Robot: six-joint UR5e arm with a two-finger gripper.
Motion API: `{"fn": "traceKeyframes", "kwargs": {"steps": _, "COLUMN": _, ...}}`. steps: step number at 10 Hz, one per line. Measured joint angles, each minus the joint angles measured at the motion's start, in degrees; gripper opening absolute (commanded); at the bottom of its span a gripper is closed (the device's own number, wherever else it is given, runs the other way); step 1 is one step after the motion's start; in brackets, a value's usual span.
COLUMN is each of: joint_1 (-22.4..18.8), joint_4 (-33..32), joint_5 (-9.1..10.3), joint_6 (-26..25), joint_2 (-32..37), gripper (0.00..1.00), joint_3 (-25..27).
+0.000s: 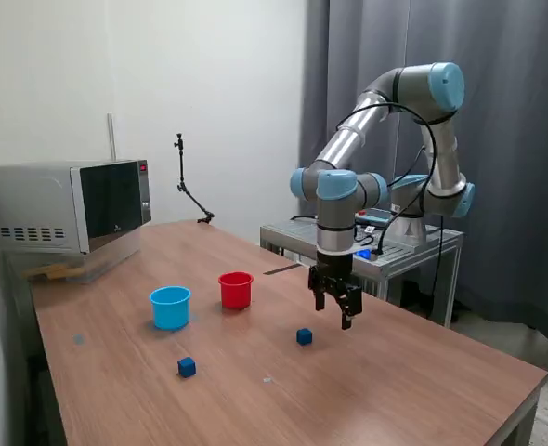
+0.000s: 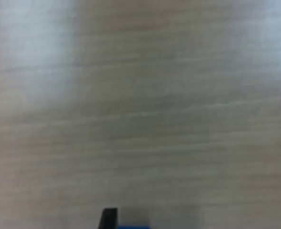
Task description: Place red objects in the red bin, and blue objects in the blue bin.
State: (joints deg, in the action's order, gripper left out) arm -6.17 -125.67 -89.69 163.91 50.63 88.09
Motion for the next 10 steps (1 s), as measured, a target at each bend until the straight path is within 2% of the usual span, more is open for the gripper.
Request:
{"fn": "traceKeyframes", "kwargs": {"steps": 3, "joint_1": 2.05, "joint_4": -2.11, "joint_5": -0.42, "joint_6": 3.20, "joint_2": -1.68, "gripper": 1.00, "joint_3": -0.76}}
{"fn": "traceKeyframes", "kwargs": {"steps": 10, "joint_1": 3.36, "joint_4": -4.23, "joint_5": -0.32, "joint_6": 3.87, "joint_2": -5.03, "gripper": 1.00, "joint_3": -1.44}}
